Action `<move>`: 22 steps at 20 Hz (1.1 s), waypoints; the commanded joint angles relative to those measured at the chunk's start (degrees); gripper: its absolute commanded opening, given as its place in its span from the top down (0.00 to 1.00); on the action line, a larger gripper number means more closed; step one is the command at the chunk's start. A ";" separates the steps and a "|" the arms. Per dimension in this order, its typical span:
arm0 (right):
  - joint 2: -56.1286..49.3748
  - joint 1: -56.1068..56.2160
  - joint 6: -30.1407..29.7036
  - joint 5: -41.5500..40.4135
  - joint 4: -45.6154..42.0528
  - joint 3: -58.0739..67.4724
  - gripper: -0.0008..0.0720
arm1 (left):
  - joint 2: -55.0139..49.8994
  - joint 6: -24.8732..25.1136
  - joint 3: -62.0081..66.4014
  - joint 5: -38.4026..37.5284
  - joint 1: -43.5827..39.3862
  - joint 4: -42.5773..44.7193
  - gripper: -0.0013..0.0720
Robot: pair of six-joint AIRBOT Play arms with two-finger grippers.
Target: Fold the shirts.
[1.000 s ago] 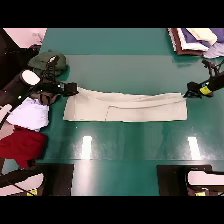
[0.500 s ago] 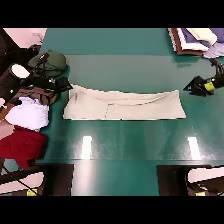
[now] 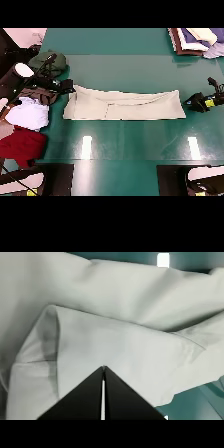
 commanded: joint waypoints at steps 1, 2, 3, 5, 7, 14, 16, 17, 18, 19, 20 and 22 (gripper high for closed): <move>-3.02 1.60 -3.19 -1.60 3.56 -1.55 0.20 | -0.02 -0.37 0.07 -0.28 -0.90 -0.66 0.95; -3.80 2.82 -3.19 -1.53 3.78 -1.55 0.21 | -0.02 -0.37 0.07 -0.26 -0.87 -1.01 0.95; -4.37 3.96 -3.21 -1.51 3.82 -1.55 0.25 | -0.02 -0.37 0.07 -0.33 -0.87 -1.25 0.95; -4.39 5.79 -4.15 -1.88 3.96 -1.53 0.66 | -0.15 -0.44 0.07 -0.35 -0.90 -2.03 0.95; -3.74 6.32 -4.15 -1.49 3.93 -1.46 0.91 | -0.85 -0.46 0.07 0.94 -1.46 -4.42 0.95; 9.68 7.17 2.14 2.36 4.02 -1.40 0.97 | -10.08 -0.44 8.26 4.09 -12.61 -6.54 0.95; 14.32 9.01 5.88 3.61 4.02 0.31 0.97 | -14.58 -0.44 13.79 4.28 -17.35 -6.54 0.95; 16.31 10.49 7.32 4.13 4.04 2.19 0.97 | -17.07 -0.44 16.70 4.26 -19.71 -6.54 0.95; 17.75 12.11 8.94 4.37 4.02 4.37 0.97 | -19.50 -0.46 19.32 4.33 -22.03 -6.54 0.95; 18.97 13.94 10.82 4.44 4.02 7.04 0.97 | -21.59 -0.48 21.33 4.28 -24.02 -6.58 0.95; 19.82 15.74 12.55 4.39 4.02 9.49 0.97 | -23.45 -0.48 22.93 4.28 -25.86 -6.64 0.95; 20.37 19.65 15.63 4.42 4.04 14.64 0.97 | -26.69 -0.46 24.46 4.35 -29.11 -7.80 0.95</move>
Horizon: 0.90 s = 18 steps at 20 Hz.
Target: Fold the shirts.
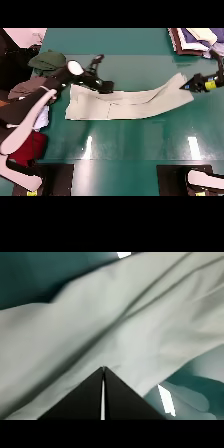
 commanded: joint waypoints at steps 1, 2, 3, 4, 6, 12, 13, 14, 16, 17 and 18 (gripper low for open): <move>2.45 6.58 6.86 0.24 0.07 8.22 0.97 | -6.29 0.02 4.20 0.15 -6.38 -1.18 0.95; 2.45 8.33 7.72 0.11 0.07 10.25 0.97 | -7.52 0.09 4.17 0.20 -7.69 -1.16 0.95; 2.40 9.97 8.31 -0.22 0.04 11.85 0.97 | -8.48 0.09 4.20 0.15 -8.68 -1.16 0.95; 2.40 11.63 8.85 -0.52 0.04 13.38 0.97 | -9.22 0.07 4.17 0.24 -9.46 -1.18 0.95; 2.40 14.19 9.40 -0.90 0.04 15.72 0.97 | -10.19 0.02 4.13 1.22 -10.29 -1.18 0.95; 2.40 20.31 9.94 -4.11 -0.02 19.54 0.97 | -10.45 0.24 4.13 0.26 -10.36 -1.84 0.95; 2.40 21.03 9.92 -5.03 0.00 19.80 0.97 | -10.36 0.24 4.24 -0.55 -10.08 -1.79 0.95; 2.38 21.92 9.57 -5.88 -0.02 20.20 0.97 | -10.10 0.22 4.31 -1.33 -9.53 -1.77 0.95; 2.38 23.45 8.98 -7.21 -0.02 20.31 0.97 | -9.09 0.24 4.35 -2.62 -7.69 -1.46 0.95; 2.36 24.33 8.52 -7.39 -0.02 20.31 0.97 | -8.26 0.24 4.35 -3.06 -6.73 -1.14 0.95; 2.32 25.27 8.07 -7.52 -0.02 20.31 0.97 | -6.99 0.26 4.35 -3.39 -5.57 -0.50 0.95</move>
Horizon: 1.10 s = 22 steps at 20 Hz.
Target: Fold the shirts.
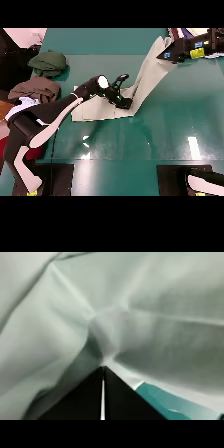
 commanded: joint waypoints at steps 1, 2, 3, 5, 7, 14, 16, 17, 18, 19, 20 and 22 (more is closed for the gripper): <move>-0.11 3.37 -1.55 -1.92 0.02 0.46 0.97 | 3.45 0.15 0.07 -1.53 3.45 2.14 0.95; -0.22 4.42 -2.32 -2.49 0.00 0.46 0.97 | 5.09 0.15 0.07 -1.62 4.76 3.41 0.95; -0.48 5.44 -2.56 -3.04 0.02 0.46 0.97 | 7.04 0.15 0.07 -1.90 6.43 5.07 0.95; -1.81 8.17 -2.56 -3.13 0.09 0.46 0.97 | 11.65 0.20 0.07 -3.13 11.10 8.83 0.95; -4.48 12.22 -3.34 -4.22 0.20 0.46 0.97 | 16.26 0.22 0.07 -4.61 16.48 11.85 0.95; -21.90 30.47 -14.01 -25.66 15.13 0.48 0.91 | 30.62 1.68 0.07 -7.19 35.60 13.57 0.95; -26.36 34.36 -17.77 -30.84 17.57 0.50 0.63 | 32.30 1.68 0.07 -8.13 38.93 13.57 0.95; -27.85 35.45 -18.64 -31.93 19.02 0.48 0.40 | 32.65 1.68 0.07 -9.01 40.09 13.53 0.95; -28.72 35.82 -18.60 -31.52 19.82 0.48 0.29 | 32.74 1.68 0.04 -10.05 40.79 13.55 0.95; -28.61 35.43 -18.60 -29.20 19.21 0.48 0.29 | 32.74 1.70 0.04 -11.17 41.22 13.55 0.95; -27.87 34.27 -18.56 -25.99 17.53 0.46 0.30 | 32.72 1.79 0.04 -12.13 41.27 13.62 0.95; -25.90 29.86 -16.61 -16.68 11.65 0.35 0.34 | 32.72 3.19 0.04 -13.46 41.24 12.98 0.95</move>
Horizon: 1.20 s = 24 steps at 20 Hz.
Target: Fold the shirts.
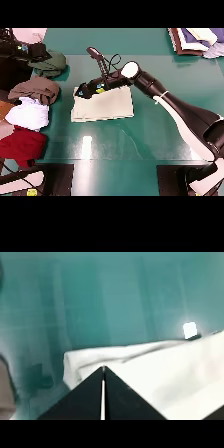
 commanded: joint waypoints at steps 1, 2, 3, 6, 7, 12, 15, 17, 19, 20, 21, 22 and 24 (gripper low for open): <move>1.51 -5.03 2.49 11.78 -7.50 -0.72 0.34 | 0.63 1.11 0.00 -3.17 1.36 -0.37 0.95; 3.21 -8.11 3.98 14.82 -10.45 -2.75 0.34 | 0.63 1.14 0.00 -3.85 1.36 -0.42 0.95; 5.27 -11.41 5.09 16.35 -12.55 -6.05 0.34 | 0.63 1.16 0.00 -4.31 1.36 -0.39 0.95; 11.89 -21.84 6.12 15.65 -13.88 -18.84 0.34 | 0.63 1.14 0.00 -4.39 1.36 -0.42 0.95; 13.88 -25.38 6.14 13.97 -13.75 -23.37 0.34 | 0.63 1.14 0.00 -4.39 1.36 -0.42 0.95; 13.62 -35.67 4.59 8.72 -6.64 -35.26 0.02 | 0.61 2.16 0.00 -4.15 0.94 -0.81 0.95; 7.41 -34.01 4.02 8.96 -2.84 -34.51 0.04 | 0.61 2.19 0.00 -4.15 0.94 -0.81 0.95; 2.86 -30.80 3.48 9.66 -1.29 -31.34 0.04 | 0.61 2.19 0.00 -4.15 0.94 -0.81 0.95; -1.25 -26.93 3.17 10.54 0.09 -26.56 0.04 | 0.61 2.60 0.00 -4.17 0.94 -0.81 0.95; -2.97 -25.16 3.19 10.71 1.01 -24.28 0.04 | 0.61 2.60 0.00 -4.22 0.94 -0.81 0.95; -4.63 -23.30 3.15 11.23 1.86 -21.97 0.04 | 0.61 2.60 0.00 -4.22 0.94 -0.81 0.95; -5.99 -21.81 3.13 12.22 2.25 -19.98 0.04 | 0.61 2.60 0.00 -4.24 0.94 -0.81 0.95; -8.26 -19.54 2.97 14.64 2.10 -16.41 0.38 | 0.61 2.58 0.00 -4.28 0.94 -0.81 0.95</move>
